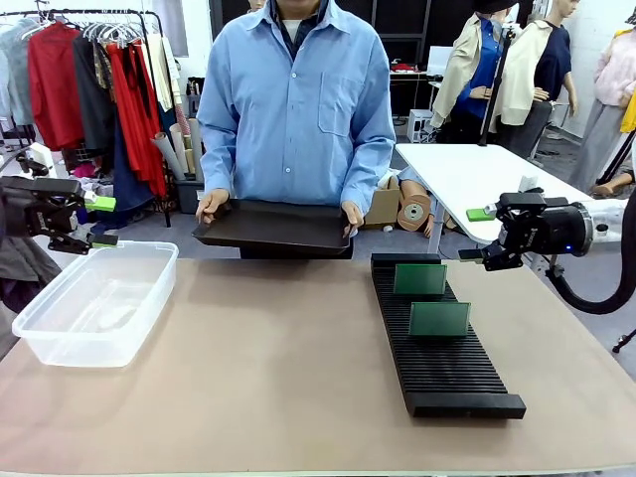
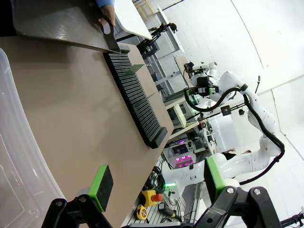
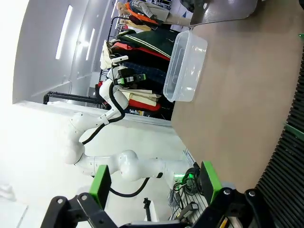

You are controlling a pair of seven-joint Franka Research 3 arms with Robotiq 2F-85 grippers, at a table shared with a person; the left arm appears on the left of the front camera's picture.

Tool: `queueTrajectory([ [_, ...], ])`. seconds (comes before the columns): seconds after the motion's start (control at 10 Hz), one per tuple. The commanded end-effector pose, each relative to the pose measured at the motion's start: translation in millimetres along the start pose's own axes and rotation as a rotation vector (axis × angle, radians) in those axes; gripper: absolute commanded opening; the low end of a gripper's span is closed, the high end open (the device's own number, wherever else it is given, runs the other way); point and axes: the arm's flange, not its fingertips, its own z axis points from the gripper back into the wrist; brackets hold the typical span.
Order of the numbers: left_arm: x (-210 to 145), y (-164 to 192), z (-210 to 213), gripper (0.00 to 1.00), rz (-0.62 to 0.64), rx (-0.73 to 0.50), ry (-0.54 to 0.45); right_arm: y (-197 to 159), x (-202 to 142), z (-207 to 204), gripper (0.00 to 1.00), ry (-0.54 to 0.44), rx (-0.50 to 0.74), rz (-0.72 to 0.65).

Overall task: Sort PCBs into racks and boxes based on the side picked up.
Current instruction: If the short side of the Blank PCB is picked up, insert it into the PCB Rack ; if the long side is picked up, place it in the Organizing box.

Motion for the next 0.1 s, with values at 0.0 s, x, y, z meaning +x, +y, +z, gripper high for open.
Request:
queueTrajectory([
  [0.0, 0.3, -0.7, 0.7, 1.0, 0.0, 0.0, -0.002, 0.0, 0.1, -0.2, 1.0, -0.004, -0.009, 0.005],
])
